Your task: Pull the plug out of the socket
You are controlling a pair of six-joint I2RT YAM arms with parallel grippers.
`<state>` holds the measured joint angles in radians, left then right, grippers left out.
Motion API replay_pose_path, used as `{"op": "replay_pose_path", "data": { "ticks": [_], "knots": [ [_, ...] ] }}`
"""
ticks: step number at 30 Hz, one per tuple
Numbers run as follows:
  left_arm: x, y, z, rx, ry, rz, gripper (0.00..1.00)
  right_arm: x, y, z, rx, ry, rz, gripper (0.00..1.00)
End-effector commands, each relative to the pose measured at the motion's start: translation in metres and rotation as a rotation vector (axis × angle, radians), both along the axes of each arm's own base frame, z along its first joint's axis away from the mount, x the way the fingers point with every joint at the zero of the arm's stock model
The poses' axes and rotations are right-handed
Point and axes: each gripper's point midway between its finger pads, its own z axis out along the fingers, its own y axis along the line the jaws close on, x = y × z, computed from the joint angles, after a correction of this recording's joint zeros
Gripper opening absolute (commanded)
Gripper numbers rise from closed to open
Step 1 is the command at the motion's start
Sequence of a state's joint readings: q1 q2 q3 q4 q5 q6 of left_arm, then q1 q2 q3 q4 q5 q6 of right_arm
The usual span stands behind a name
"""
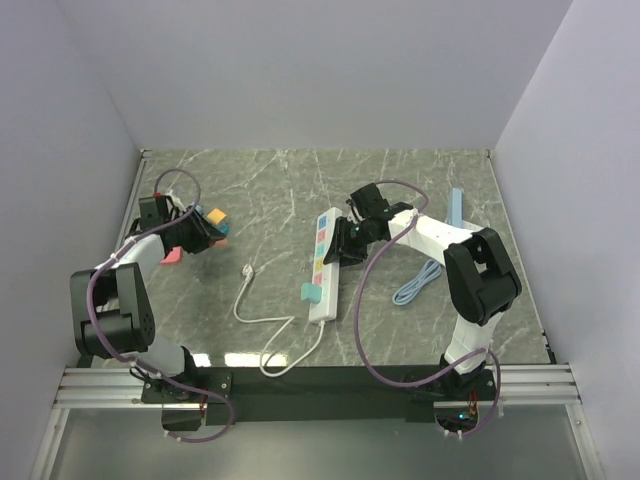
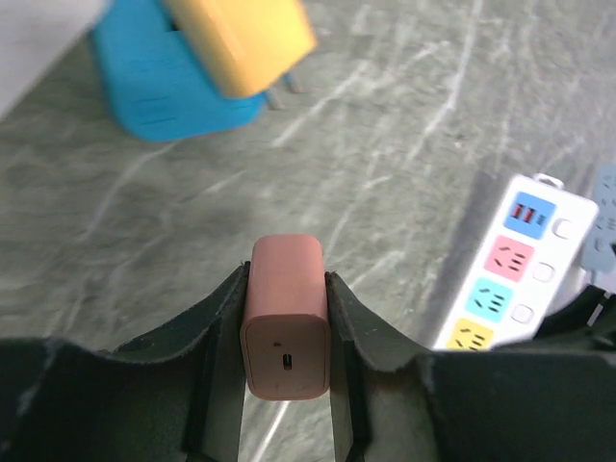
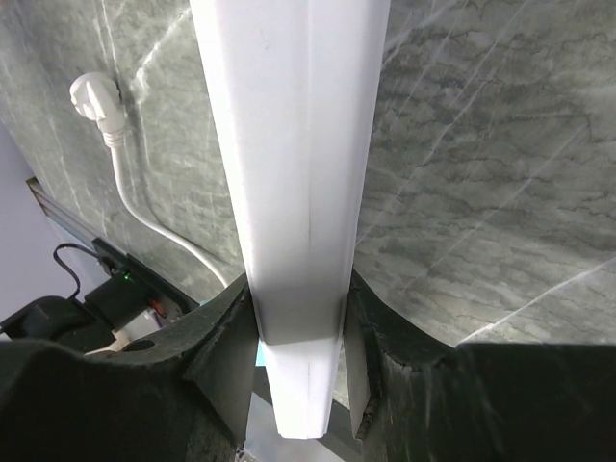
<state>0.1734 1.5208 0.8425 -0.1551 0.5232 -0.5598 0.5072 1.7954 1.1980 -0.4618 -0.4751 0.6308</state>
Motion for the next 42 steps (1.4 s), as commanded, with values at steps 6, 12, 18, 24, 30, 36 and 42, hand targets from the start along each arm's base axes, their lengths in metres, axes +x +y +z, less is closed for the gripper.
{"op": "replay_pose_path", "data": {
  "ticks": [6, 12, 18, 24, 30, 36, 42],
  "knots": [
    [0.001, 0.043, -0.026, 0.075, 0.057, 0.193, 0.24, 0.006, 0.008, 0.029, 0.065, -0.077, 0.038, 0.00],
    [0.006, 0.059, -0.040, 0.112, 0.102, 0.245, 0.46, 0.006, 0.009, 0.030, 0.071, -0.077, 0.044, 0.00],
    [0.013, 0.070, -0.045, 0.125, 0.113, 0.280, 0.57, 0.006, 0.010, 0.031, 0.076, -0.081, 0.049, 0.00],
    [0.008, 0.079, -0.026, 0.149, 0.081, 0.334, 0.89, 0.006, 0.010, 0.033, 0.079, -0.086, 0.049, 0.00],
    [-0.020, 0.065, -0.001, 0.150, 0.030, 0.294, 0.98, 0.012, 0.013, 0.037, 0.085, -0.085, 0.031, 0.00],
    [-0.057, -0.040, 0.037, -0.061, -0.093, -0.189, 0.99, 0.021, 0.016, 0.036, 0.113, -0.048, -0.030, 0.00],
    [-0.100, -0.140, 0.050, -0.133, -0.144, -0.532, 1.00, 0.028, 0.017, 0.034, 0.107, -0.033, -0.059, 0.00]
  ]
}}
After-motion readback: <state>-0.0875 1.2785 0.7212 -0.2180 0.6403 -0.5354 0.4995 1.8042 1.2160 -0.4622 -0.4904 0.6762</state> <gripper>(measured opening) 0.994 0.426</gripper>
